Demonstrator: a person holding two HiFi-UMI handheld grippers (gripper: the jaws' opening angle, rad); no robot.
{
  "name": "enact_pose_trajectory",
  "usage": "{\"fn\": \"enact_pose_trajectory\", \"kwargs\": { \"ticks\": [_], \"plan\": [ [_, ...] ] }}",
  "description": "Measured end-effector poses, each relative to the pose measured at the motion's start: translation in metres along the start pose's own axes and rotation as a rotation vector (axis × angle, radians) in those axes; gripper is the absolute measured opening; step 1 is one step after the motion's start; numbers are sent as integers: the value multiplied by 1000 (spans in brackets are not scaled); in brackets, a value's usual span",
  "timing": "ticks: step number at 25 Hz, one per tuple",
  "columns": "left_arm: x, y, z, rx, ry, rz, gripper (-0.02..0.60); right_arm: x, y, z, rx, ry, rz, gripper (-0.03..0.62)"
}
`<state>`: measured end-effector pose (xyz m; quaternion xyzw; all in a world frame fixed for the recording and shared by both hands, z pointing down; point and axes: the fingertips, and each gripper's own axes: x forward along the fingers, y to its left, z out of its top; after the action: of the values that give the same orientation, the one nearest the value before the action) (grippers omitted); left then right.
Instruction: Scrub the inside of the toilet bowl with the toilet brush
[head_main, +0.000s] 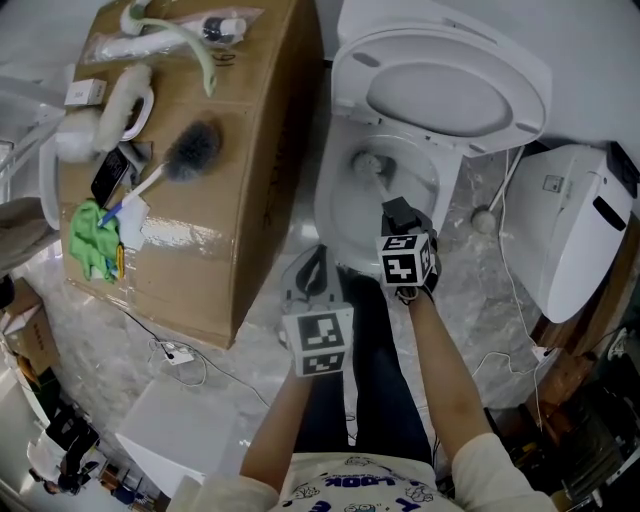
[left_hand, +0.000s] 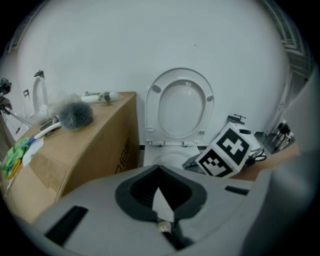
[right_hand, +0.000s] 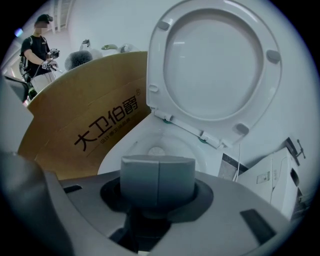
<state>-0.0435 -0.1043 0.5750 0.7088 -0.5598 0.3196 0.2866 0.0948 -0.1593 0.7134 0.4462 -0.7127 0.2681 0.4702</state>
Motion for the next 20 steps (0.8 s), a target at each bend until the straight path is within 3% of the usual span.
{"fn": "enact_pose_trajectory", "kwargs": {
  "ticks": [20],
  "plan": [
    [-6, -26, 3, -23, -13, -34, 2, -49, 45, -48, -287, 91, 198, 163]
  ]
}}
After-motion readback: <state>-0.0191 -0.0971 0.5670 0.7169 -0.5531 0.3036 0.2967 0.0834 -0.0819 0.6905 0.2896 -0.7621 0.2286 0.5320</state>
